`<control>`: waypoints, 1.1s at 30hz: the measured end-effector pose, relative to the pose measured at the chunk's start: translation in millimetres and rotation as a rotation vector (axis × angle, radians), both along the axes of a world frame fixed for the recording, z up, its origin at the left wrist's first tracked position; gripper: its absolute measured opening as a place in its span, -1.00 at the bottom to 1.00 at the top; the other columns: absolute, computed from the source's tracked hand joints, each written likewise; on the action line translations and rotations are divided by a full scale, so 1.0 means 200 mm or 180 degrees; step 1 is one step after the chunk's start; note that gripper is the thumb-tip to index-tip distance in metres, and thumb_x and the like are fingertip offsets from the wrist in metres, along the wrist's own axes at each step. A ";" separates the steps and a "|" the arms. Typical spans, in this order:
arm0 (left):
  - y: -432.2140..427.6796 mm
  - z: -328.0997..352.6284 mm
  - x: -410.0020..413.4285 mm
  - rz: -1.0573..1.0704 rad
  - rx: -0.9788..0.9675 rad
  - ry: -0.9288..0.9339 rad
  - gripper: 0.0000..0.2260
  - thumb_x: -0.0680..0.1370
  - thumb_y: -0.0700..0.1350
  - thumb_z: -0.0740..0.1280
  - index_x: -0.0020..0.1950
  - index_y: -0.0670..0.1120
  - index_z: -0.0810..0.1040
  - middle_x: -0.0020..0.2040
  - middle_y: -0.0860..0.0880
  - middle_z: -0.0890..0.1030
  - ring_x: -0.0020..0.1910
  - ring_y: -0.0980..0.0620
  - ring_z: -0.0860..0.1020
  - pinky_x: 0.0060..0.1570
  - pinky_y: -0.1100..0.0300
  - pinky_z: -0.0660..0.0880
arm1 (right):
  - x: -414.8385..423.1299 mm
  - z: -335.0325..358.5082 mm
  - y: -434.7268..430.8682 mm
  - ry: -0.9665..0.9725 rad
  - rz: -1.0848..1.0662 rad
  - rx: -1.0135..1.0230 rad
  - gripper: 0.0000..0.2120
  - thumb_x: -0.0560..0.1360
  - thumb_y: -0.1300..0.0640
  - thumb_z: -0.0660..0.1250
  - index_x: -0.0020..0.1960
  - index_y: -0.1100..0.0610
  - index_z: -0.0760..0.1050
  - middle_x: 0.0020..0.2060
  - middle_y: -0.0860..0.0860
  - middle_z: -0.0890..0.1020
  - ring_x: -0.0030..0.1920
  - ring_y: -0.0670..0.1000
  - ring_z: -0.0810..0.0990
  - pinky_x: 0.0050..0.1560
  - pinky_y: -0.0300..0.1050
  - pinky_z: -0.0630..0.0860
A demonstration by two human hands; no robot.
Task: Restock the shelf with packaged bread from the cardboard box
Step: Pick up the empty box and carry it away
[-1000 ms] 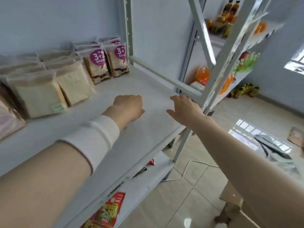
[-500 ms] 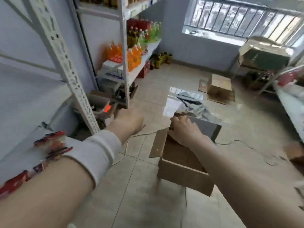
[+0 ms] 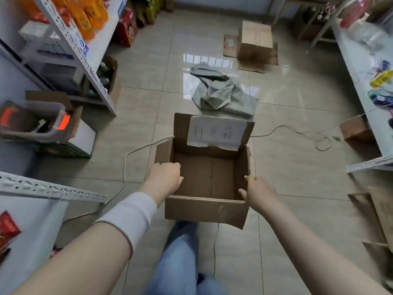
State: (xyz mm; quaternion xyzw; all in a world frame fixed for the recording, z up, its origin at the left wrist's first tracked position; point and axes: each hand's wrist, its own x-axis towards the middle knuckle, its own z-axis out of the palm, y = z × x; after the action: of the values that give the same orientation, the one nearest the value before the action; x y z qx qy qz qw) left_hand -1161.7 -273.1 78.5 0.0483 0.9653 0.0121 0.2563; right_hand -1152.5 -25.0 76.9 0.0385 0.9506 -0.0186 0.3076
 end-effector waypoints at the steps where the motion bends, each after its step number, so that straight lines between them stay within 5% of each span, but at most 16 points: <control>1: 0.00 -0.09 -0.03 0.0095 0.0094 -0.0064 -0.63 0.60 0.04 0.14 0.36 -0.07 0.34 0.24 -0.07 0.54 0.16 -0.09 0.52 0.12 0.08 0.43 | -0.03 -0.08 0.04 -0.0095 -0.0123 0.0003 -0.49 0.56 -0.07 0.15 0.44 0.10 0.18 0.33 0.09 0.38 0.32 0.11 0.37 0.24 0.05 0.40; 8: -0.03 -0.63 -0.13 0.1728 0.1021 -0.0741 -0.49 0.58 0.00 0.20 0.48 -0.09 0.15 0.42 -0.12 0.35 0.36 -0.13 0.37 0.30 -0.01 0.35 | -0.16 -0.50 0.32 -0.0617 -0.1053 -0.0179 -0.48 0.55 -0.08 0.16 0.40 0.18 0.21 0.36 0.14 0.38 0.35 0.17 0.35 0.26 0.04 0.35; 15: -0.13 -1.26 -0.24 0.3195 0.1391 -0.0247 -0.43 0.59 0.12 0.10 0.52 -0.06 0.00 0.52 -0.13 0.12 0.49 -0.14 0.12 0.44 -0.08 0.10 | -0.48 -1.08 0.48 -0.0138 -0.1738 -0.0936 -0.47 0.58 -0.05 0.13 0.43 0.24 0.19 0.38 0.18 0.35 0.39 0.16 0.29 0.35 0.00 0.23; 18: -0.16 -1.43 -0.25 0.3274 0.1625 -0.0115 -0.52 0.62 0.09 0.02 0.50 -0.06 0.11 0.50 -0.12 0.20 0.47 -0.12 0.16 0.41 0.05 0.08 | -0.54 -1.29 0.46 0.0063 -0.2106 -0.1363 -0.62 0.60 -0.04 0.06 0.24 0.23 0.31 0.12 0.09 0.50 0.24 0.13 0.40 0.20 -0.01 0.29; 22: -0.12 -1.54 -0.24 0.3189 0.1659 0.0117 -0.55 0.63 0.04 0.02 0.48 -0.11 0.17 0.45 -0.16 0.31 0.42 -0.15 0.27 0.36 0.08 0.17 | -0.55 -1.47 0.45 0.0342 -0.2404 -0.1421 -0.56 0.63 0.01 -0.03 0.42 0.20 0.24 0.37 0.16 0.38 0.38 0.16 0.32 0.30 -0.10 0.24; 27: -0.09 -1.53 -0.19 0.3160 0.1352 0.0676 -0.62 0.64 -0.01 0.04 0.39 -0.16 0.32 0.32 -0.23 0.46 0.28 -0.25 0.40 0.22 0.02 0.31 | -0.51 -1.50 0.47 0.0692 -0.2455 -0.1321 -0.60 0.63 0.01 -0.02 0.27 0.22 0.40 0.20 0.23 0.53 0.22 0.24 0.45 0.16 -0.02 0.32; 33: -0.11 -1.25 0.04 0.3283 0.1309 0.0795 -0.62 0.64 -0.01 0.04 0.36 -0.17 0.36 0.25 -0.25 0.51 0.22 -0.28 0.45 0.17 -0.02 0.36 | -0.41 -1.23 0.46 0.0743 -0.2099 -0.1288 -0.58 0.63 0.03 -0.02 0.35 0.25 0.35 0.29 0.24 0.47 0.30 0.25 0.39 0.25 -0.01 0.28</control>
State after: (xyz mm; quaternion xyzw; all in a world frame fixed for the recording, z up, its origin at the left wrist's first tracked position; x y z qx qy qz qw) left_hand -1152.9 -295.4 -171.5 -0.3794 0.8647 0.3175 0.0864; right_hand -1233.9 66.0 -168.7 0.2777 0.8929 -0.3072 0.1765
